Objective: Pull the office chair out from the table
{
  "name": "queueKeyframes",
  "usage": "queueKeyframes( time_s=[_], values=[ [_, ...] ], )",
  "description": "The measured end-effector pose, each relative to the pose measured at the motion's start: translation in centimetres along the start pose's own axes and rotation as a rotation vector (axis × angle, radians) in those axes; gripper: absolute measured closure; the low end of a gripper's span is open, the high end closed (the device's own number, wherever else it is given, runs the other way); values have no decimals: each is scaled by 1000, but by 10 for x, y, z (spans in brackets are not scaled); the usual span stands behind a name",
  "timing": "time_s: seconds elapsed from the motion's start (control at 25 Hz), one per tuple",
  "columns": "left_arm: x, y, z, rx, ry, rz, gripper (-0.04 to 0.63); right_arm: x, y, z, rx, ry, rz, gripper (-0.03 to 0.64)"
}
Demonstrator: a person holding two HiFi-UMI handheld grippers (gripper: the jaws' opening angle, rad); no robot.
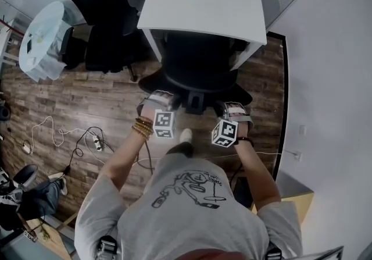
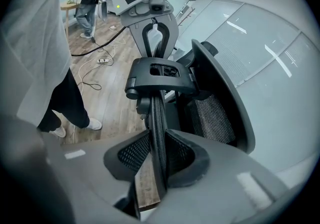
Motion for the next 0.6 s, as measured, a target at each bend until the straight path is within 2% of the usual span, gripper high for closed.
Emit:
queueKeyframes(
  time_s=[0.6],
  values=[
    [15, 35, 47, -15, 16, -49, 506, 7, 31, -51, 10, -29, 23, 512]
  ],
)
Point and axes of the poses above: the fingertips, and each gripper's own axes: y backward along the fingers, z to its right, x out of its top, the point moved 3 cm from there along y, backward along the fingers, and after that the axes turned 6 degrees about x, right-handed, at the moved point
